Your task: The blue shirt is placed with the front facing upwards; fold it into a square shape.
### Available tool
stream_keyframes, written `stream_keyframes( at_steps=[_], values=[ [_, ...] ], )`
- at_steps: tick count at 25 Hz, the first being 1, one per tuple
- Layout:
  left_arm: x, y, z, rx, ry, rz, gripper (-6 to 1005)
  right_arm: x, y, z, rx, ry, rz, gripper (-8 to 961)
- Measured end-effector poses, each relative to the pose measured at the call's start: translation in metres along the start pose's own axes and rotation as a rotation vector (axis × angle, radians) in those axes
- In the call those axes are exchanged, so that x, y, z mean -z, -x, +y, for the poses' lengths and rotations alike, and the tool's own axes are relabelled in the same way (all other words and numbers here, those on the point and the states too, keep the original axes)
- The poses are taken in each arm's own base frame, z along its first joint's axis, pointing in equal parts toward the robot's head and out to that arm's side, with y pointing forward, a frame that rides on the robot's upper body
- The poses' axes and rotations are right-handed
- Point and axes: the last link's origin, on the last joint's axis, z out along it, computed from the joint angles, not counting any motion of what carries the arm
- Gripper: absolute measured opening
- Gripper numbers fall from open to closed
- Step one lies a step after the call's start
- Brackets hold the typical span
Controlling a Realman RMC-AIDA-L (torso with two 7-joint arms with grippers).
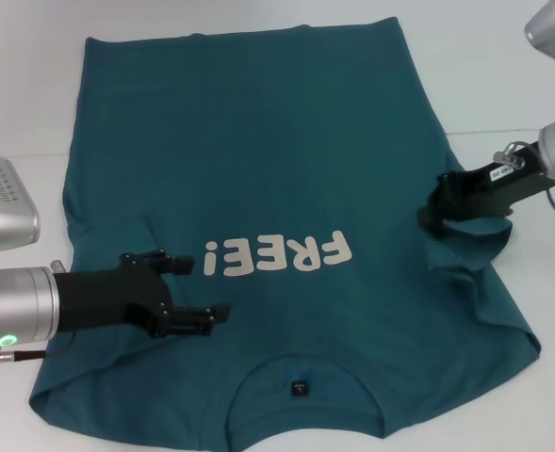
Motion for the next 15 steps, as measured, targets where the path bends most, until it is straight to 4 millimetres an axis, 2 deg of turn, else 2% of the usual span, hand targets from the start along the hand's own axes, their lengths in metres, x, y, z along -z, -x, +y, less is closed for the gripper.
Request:
stream_keyframes(
  at_steps=[2, 9, 13, 15],
  values=[
    [0.000, 0.000, 0.000, -0.001, 0.000, 0.000, 935, -0.005, -0.001, 0.003, 0.003, 0.007, -0.008, 16],
    [0.001, 0.001, 0.000, 0.003, -0.002, 0.000, 935, -0.008, 0.000, 0.008, 0.013, 0.063, -0.041, 152],
    [0.002, 0.002, 0.000, 0.007, -0.006, 0.002, 935, 0.002, -0.001, -0.010, 0.080, -0.013, -0.057, 230],
    [0.002, 0.002, 0.000, 0.007, -0.007, 0.002, 935, 0.009, -0.002, -0.024, 0.154, -0.088, -0.061, 389]
  ],
)
